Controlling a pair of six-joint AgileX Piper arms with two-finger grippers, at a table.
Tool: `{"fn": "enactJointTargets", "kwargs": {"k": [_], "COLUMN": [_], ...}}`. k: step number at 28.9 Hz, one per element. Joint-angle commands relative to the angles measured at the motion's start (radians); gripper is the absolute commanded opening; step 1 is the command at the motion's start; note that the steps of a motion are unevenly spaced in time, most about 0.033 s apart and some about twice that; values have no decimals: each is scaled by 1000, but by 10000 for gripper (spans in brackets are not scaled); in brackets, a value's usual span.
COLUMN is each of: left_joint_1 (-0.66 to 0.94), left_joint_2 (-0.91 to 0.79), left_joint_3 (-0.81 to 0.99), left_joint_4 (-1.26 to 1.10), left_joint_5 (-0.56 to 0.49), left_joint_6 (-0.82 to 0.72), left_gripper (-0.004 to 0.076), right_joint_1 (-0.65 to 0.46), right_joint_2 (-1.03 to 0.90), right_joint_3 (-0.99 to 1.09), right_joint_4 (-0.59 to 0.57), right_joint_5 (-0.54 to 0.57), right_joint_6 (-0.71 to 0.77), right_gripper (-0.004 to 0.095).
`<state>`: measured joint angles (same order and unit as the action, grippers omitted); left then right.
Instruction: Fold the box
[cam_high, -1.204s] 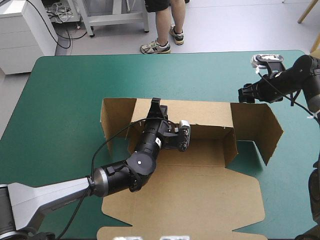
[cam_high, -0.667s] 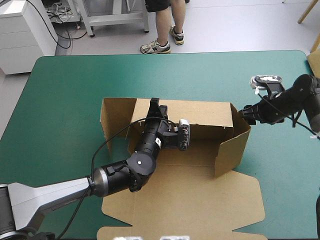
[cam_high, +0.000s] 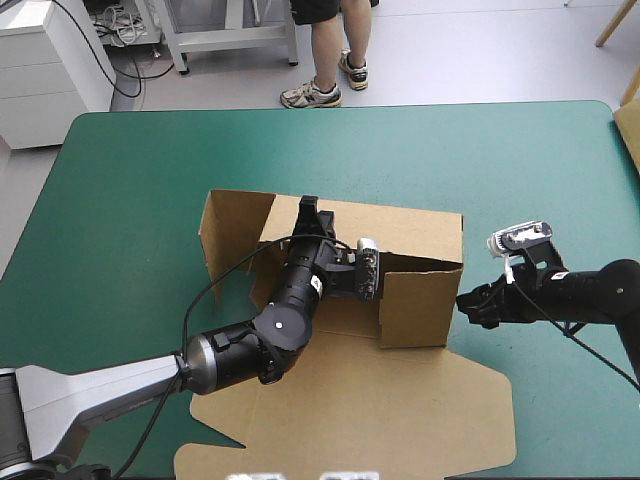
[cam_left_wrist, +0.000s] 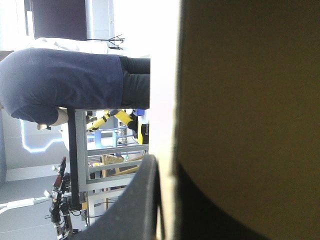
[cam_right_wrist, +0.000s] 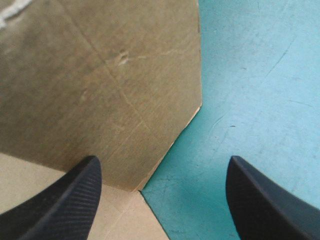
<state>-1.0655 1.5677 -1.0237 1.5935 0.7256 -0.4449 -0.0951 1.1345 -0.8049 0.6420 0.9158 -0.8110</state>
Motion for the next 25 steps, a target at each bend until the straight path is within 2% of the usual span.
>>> {"fn": "enactJointTargets", "kwargs": {"k": [1, 6, 16, 25], "left_joint_1": [-2, -2, -2, -2], "left_joint_2": [-33, -33, -33, -33], "left_joint_3": [-12, -12, -12, -12], "left_joint_4": [-10, -12, -10, -13], "left_joint_5": [20, 19, 19, 19], "left_joint_6": [-14, -14, -14, -15], "left_gripper": [-8, -8, -8, -8], "right_joint_1": [-4, -4, -4, -4], "right_joint_2": [-44, -44, -44, -44], "right_joint_3": [-7, -7, -7, -7], "right_joint_4": [104, 95, -1, 126], "right_joint_5": [-2, 30, 81, 91], "right_joint_6": [-89, -93, -83, -131], "right_gripper": [645, 645, 644, 645]}}
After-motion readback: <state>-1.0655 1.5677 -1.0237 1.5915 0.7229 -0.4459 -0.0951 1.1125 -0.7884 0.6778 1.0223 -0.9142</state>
